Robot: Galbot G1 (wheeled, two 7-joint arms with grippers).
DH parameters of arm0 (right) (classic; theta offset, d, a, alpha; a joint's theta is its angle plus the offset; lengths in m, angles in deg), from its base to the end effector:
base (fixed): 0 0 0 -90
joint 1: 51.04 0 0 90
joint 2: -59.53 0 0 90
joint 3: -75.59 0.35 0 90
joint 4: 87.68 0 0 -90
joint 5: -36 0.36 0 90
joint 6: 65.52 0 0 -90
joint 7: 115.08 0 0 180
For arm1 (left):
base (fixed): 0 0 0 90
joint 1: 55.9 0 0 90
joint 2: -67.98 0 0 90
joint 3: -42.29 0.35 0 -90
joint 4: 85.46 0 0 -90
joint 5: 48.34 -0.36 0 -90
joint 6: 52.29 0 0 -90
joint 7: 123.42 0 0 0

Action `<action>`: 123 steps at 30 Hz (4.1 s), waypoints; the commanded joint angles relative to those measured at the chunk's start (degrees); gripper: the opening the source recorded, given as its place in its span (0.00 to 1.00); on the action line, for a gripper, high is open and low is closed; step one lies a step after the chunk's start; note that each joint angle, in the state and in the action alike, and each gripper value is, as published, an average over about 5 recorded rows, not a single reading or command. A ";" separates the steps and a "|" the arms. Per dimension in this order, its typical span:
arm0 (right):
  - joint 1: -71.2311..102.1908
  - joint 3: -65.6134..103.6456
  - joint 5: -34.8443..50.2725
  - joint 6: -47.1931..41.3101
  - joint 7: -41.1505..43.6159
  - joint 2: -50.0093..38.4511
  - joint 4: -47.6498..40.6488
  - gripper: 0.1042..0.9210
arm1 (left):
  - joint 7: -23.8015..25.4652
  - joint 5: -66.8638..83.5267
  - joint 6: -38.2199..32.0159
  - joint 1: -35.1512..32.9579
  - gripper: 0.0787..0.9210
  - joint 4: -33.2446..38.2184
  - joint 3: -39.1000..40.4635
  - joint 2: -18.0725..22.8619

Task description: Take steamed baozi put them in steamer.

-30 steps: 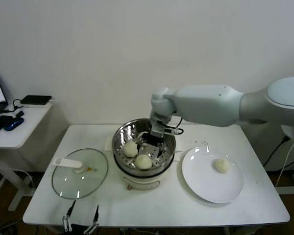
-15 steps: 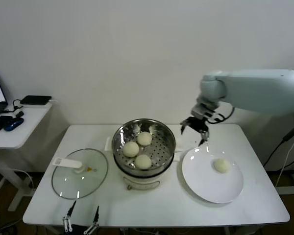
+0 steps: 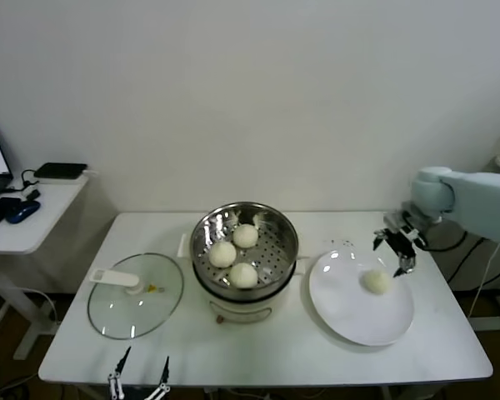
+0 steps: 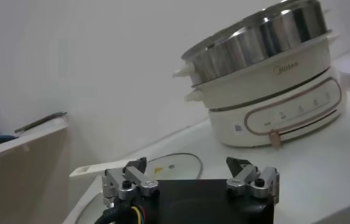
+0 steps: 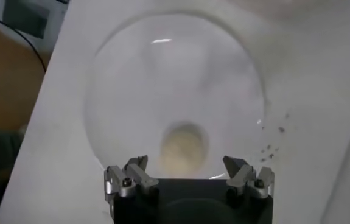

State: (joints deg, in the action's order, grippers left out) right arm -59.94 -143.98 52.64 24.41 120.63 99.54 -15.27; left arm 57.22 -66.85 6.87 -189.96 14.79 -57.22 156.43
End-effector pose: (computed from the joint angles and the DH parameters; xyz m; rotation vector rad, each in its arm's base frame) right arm 0.5254 -0.1813 -0.1390 1.3727 -1.1375 1.4851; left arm 0.0534 0.0662 -0.4472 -0.1220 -3.0006 -0.6149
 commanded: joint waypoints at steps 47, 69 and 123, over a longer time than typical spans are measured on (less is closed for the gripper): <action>-3.58 2.19 11.32 -5.39 -0.77 1.95 -2.43 0.62 | 0.28 -1.73 0.35 -1.72 0.88 1.95 0.20 0.23; -23.79 -2.52 35.46 -13.83 -1.91 22.93 7.05 0.63 | 0.19 -1.44 0.32 -1.61 0.88 2.69 1.13 -0.46; -18.46 0.51 37.45 -16.30 -8.40 19.48 6.87 0.88 | 1.30 -1.01 1.33 -0.71 0.88 3.34 0.92 -0.60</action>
State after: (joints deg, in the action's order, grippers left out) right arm -64.53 -139.36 79.34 6.12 111.05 125.89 -12.80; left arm 58.39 -67.82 8.14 -190.39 17.27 -56.36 155.93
